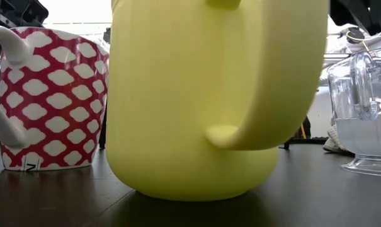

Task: Stack small to large cups/mugs on shelf
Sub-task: Put the transparent mug on the shelf

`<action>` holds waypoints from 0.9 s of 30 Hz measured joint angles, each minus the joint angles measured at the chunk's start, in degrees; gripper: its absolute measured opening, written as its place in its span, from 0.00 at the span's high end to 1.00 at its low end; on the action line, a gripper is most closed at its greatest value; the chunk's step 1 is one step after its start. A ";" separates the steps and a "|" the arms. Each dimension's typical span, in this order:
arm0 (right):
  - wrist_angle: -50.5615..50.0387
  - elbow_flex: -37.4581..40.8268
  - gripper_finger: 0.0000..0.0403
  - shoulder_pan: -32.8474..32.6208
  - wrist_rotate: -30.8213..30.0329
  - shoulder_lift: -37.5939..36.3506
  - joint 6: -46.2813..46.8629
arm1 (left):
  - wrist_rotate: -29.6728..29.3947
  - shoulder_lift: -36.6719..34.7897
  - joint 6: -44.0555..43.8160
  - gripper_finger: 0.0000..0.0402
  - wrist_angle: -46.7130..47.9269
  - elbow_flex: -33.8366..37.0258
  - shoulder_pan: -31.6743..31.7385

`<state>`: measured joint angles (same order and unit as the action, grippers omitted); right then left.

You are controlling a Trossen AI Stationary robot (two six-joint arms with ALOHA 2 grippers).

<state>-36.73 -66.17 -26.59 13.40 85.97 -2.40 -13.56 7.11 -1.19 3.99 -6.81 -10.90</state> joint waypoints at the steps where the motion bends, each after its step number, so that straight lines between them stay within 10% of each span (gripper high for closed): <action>1: 0.02 0.00 1.00 0.00 -0.01 0.00 0.51 | 0.00 -0.02 0.00 0.99 0.19 0.00 0.00; 12: 0.02 0.00 0.97 0.73 -0.02 0.00 3.01 | 0.00 -0.02 -0.10 0.99 0.83 0.00 0.00; 27: 0.29 0.70 0.65 3.02 0.10 -0.07 2.85 | 0.00 0.00 -0.15 0.99 1.01 0.00 0.00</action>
<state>-36.44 -65.47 -23.57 13.50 85.91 0.46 -13.56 7.11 -1.34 4.99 -6.81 -10.90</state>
